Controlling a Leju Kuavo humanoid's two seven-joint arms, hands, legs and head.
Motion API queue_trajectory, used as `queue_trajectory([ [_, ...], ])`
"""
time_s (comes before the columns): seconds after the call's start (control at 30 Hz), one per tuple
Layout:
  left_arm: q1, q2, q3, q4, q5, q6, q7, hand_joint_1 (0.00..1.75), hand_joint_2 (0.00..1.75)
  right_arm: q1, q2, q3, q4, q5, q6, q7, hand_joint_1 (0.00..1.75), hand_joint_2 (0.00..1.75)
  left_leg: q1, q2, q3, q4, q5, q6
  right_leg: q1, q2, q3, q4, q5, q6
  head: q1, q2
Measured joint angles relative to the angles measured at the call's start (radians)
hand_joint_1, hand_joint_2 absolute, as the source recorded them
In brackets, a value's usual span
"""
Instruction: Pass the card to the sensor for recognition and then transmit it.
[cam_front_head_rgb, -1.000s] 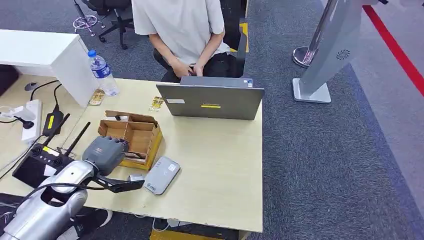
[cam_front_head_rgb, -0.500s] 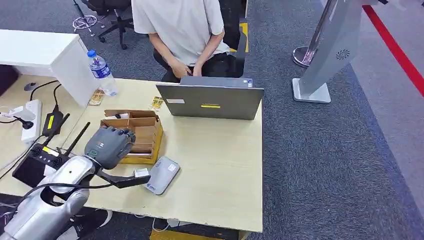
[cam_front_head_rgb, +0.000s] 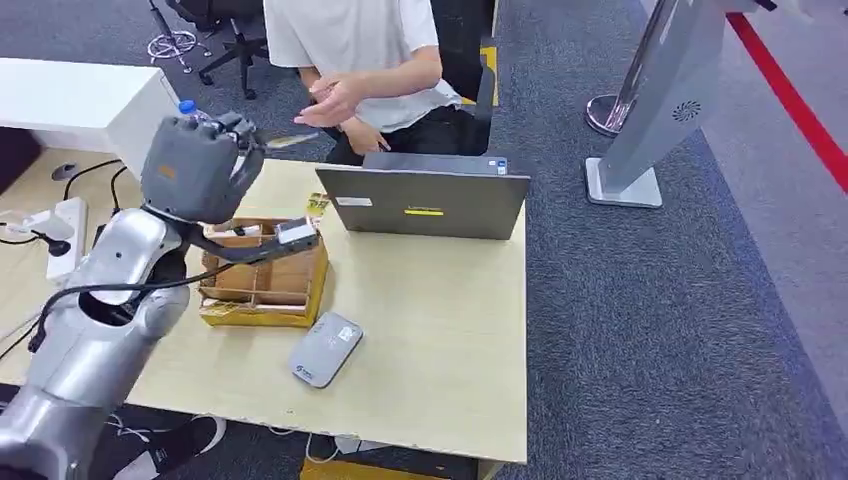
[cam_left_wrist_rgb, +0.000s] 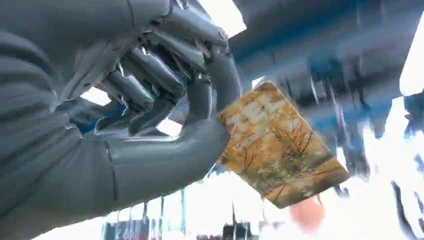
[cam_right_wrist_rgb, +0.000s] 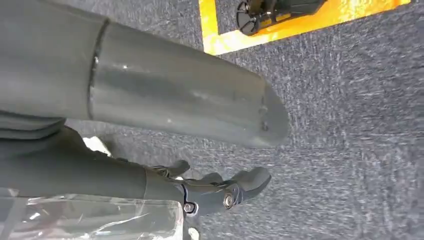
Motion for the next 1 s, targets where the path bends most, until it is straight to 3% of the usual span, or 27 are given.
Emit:
queue_trajectory([
  [0.13, -0.118, -0.076, 0.0, 0.12, -0.036, 0.075, -0.002, 1.75, 1.75, -0.014, 0.0, 0.01, 0.0, 0.028, 0.001, 0.021, 0.0, 0.0, 0.0, 0.0, 0.0, 0.001, 0.001, 0.001, 0.0, 0.0, 0.0, 0.0, 0.001, 0.0, 0.0, 0.0],
  [0.3, -0.22, -0.16, 0.013, 0.303, -0.046, 0.105, -0.009, 1.75, 1.75, -0.031, 0.0, 0.022, 0.001, 0.036, 0.012, 0.045, 0.0, 0.0, 0.0, 0.0, 0.0, 0.001, 0.002, 0.0, 0.0, 0.0, 0.0, 0.0, 0.002, -0.001, 0.0, 0.0],
  [0.5, -0.269, -0.204, 0.027, 0.455, -0.036, 0.135, -0.019, 1.75, 1.75, -0.031, 0.0, 0.023, 0.001, 0.042, 0.013, 0.051, 0.0, 0.0, 0.0, 0.001, 0.0, 0.0, 0.002, 0.0, 0.0, 0.001, 0.0, 0.0, 0.002, -0.001, 0.0, 0.0],
  [0.53, -0.27, -0.207, 0.029, 0.472, -0.033, 0.136, -0.02, 0.0, 1.75, -0.032, 0.0, 0.023, 0.001, 0.045, 0.013, 0.051, 0.0, 0.0, 0.0, 0.001, 0.0, 0.0, 0.002, 0.0, 0.0, 0.001, -0.001, 0.0, 0.002, -0.001, 0.0, 0.0],
  [1.0, -0.296, -0.222, 0.051, 0.595, 0.0, 0.123, -0.026, 0.0, 1.75, -0.026, 0.0, 0.023, 0.001, 0.045, 0.013, 0.049, 0.0, 0.0, 0.0, 0.001, 0.0, 0.0, 0.002, 0.001, 0.0, 0.001, -0.001, 0.0, 0.002, -0.001, 0.0, 0.0],
])
